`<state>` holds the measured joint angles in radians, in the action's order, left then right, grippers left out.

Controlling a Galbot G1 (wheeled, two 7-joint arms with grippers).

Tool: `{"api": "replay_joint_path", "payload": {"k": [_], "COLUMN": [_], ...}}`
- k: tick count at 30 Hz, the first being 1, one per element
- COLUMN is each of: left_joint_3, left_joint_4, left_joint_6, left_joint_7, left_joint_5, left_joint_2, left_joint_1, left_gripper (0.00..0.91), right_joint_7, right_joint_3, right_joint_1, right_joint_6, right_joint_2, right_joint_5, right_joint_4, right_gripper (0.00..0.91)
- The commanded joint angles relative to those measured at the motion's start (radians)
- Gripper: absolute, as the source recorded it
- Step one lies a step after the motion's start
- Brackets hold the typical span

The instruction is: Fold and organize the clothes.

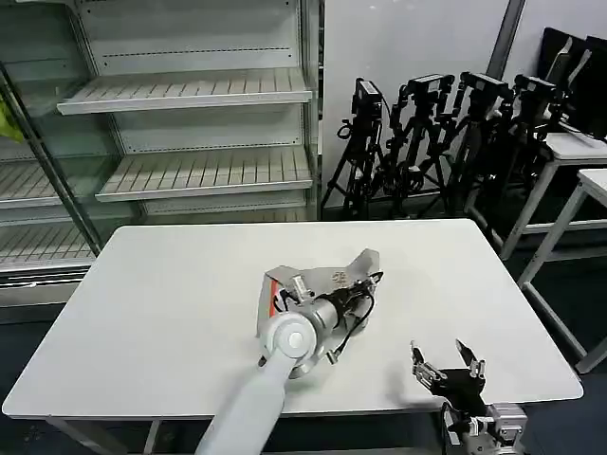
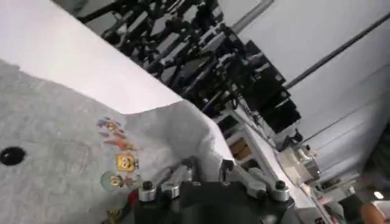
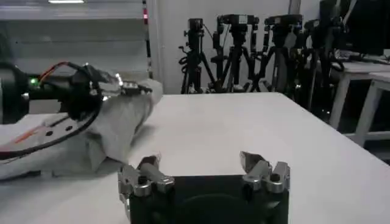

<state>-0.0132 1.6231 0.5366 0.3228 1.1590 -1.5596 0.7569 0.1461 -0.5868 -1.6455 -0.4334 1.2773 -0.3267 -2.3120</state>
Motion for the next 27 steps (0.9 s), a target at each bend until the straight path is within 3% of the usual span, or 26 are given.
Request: {"api": "replay_joint_path", "payload": {"k": [1,7,12,16,21,27], "left_joint_3": [0.042,-0.021,-0.116,-0.232,-0.342,-0.387], "left_joint_4": [0.005,0.192,0.364,0.460,0.537,0.595], "left_joint_6": [-0.066,-0.077,-0.145,-0.224,-0.373,-0.432], "left_joint_7": [-0.098,-0.110,-0.173,-0.184,-0.182,-0.139], "left_joint_5": [-0.133,-0.156,-0.552,-0.814,-1.096,-1.179], "left_joint_2": [-0.056,0.007,0.157,0.224,0.226,0.194], "left_joint_1": [-0.015,0.079,0.245,0.419,0.659,0.821], "left_gripper": [0.907,0.907,0.907,0.907,0.907,0.907], "right_joint_7": [0.002,0.006,0.001,0.006,0.020,0.053], "right_joint_3": [0.007,0.007,0.021,0.038,0.061,0.077], "right_joint_1": [0.006,0.019,0.026,0.043,0.066,0.074], "right_joint_6": [-0.011,-0.006,0.079,0.118,0.147,0.185], "right_joint_2": [0.000,-0.010,-0.013,-0.008,-0.004,0.001], "right_joint_5": [0.004,0.007,0.124,0.130,0.151,0.153], "right_joint_4": [0.000,-0.005,-0.006,0.010,0.034,0.045], "right_gripper": [0.907,0.907,0.907,0.907,0.907,0.907]}}
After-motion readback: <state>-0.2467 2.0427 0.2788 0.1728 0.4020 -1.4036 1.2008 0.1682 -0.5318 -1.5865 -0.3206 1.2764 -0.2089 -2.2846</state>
